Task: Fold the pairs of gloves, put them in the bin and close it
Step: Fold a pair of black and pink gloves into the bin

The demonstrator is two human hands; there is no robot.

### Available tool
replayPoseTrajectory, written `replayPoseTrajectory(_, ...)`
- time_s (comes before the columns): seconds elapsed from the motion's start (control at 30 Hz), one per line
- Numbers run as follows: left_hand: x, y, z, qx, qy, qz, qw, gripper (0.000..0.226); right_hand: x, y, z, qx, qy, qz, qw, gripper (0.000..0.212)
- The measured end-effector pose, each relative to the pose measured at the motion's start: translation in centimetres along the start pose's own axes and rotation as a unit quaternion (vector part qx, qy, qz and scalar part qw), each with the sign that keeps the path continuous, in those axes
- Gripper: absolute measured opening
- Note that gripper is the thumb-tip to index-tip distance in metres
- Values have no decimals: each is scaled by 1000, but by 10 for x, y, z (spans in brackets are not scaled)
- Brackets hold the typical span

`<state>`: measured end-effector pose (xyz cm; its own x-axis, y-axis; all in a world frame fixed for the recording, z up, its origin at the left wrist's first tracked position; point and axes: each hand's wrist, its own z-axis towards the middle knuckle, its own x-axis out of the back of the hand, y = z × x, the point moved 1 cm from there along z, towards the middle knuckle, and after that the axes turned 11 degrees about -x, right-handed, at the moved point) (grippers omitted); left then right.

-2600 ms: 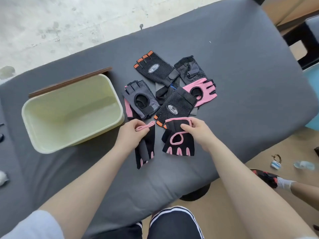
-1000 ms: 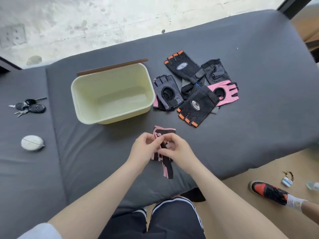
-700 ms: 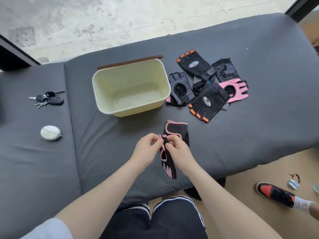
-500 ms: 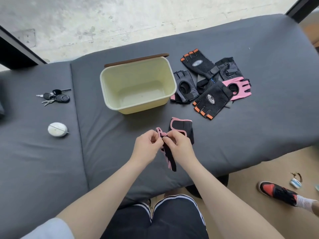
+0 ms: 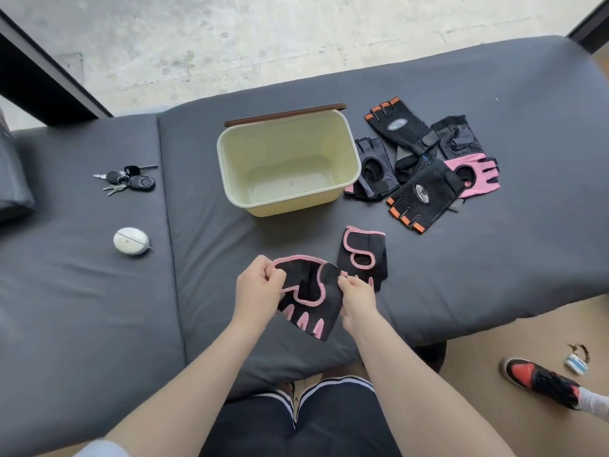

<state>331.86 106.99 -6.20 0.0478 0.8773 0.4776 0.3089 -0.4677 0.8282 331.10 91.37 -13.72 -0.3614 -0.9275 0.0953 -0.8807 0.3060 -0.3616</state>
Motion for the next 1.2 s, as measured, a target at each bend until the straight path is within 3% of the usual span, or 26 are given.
replayPoseTrajectory(0.1, 12, -9, 8, -10, -31, 17, 999, 14, 17, -7, 7, 16, -52, -13, 998, 18)
replayPoseTrajectory(0.2, 6, -10, 10, -16, -75, 27, 997, 10, 13, -18, 9, -10, -113, -129, 985, 21)
replayPoseTrajectory(0.27, 0, -6, 13, -11, -69, 26, 997, 13, 9, -25, 15, -3, -63, -214, 975, 18)
replayPoseTrajectory(0.33, -4, -6, 22, -4, -58, 53, 997, 17, 14, -36, 23, 63, 37, -316, 946, 20)
replayPoseTrajectory(0.43, -9, -5, 39, 3, -57, 115, 992, 13, 29, -62, 31, 165, 147, -357, 908, 29)
replayPoseTrajectory(0.53, -15, -1, 57, -13, -39, 148, 988, 9, 42, -79, 52, 113, 189, -346, 912, 42)
replayPoseTrajectory(0.6, -20, 0, 70, -24, -17, 139, 990, 2, 45, -84, 67, 56, 173, -330, 926, 52)
replayPoseTrajectory(0.67, -26, -2, 81, -45, -3, 148, 988, 11, 45, -87, 76, 41, 150, -323, 934, 48)
replayPoseTrajectory(0.77, -35, -9, 96, -135, -22, 207, 969, 23, 42, -93, 79, 115, 86, -321, 936, 21)
replayPoseTrajectory(0.83, -41, -10, 101, -197, -43, 271, 941, 23, 41, -99, 75, 164, 11, -340, 926, 20)
replayPoseTrajectory(0.93, -48, -13, 107, -225, -19, 320, 920, 25, 45, -112, 71, 186, -105, -411, 886, 27)
replayPoseTrajectory(1.03, -58, -16, 111, -245, 3, 365, 898, 21, 44, -127, 70, 205, -121, -558, 795, 23)
replayPoseTrajectory(1.1, -65, -13, 108, -176, 15, 357, 917, 25, 35, -136, 66, 242, -114, -610, 746, 16)
replayPoseTrajectory(1.2, -76, -19, 93, -98, 17, 318, 943, 28, 21, -143, 63, 261, -93, -626, 729, 30)
